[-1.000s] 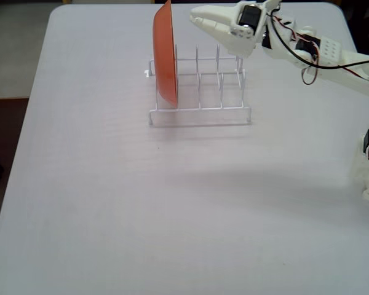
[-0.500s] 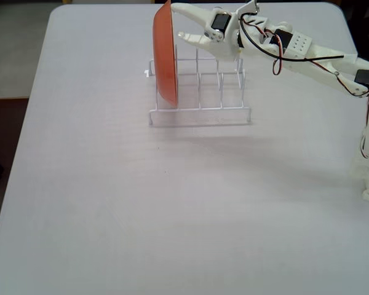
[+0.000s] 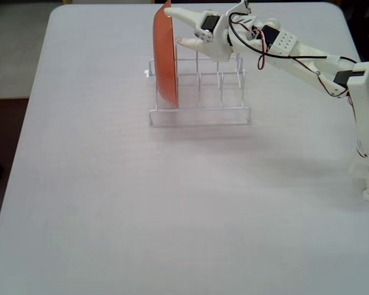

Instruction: Would you please take all the plates for me?

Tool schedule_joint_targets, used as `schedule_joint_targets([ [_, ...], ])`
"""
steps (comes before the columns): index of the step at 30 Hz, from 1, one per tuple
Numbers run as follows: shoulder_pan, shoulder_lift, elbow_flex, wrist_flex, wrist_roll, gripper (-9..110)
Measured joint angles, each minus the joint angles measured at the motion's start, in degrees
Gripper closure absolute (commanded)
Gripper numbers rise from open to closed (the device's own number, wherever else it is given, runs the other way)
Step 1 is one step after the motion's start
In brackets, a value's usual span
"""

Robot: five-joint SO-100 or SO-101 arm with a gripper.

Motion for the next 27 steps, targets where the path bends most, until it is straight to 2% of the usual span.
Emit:
schedule_joint_targets([
  [9,0.2,-12.6,-13.5,0.0,0.4,73],
  [15,0.2,-15.5,-18.1,-0.4,0.8,102],
  [22,0.2,-15.4,-21.4,-0.4,-1.0,102],
  [27,0.5,-14.9,-25.4,4.9,-5.8,102],
])
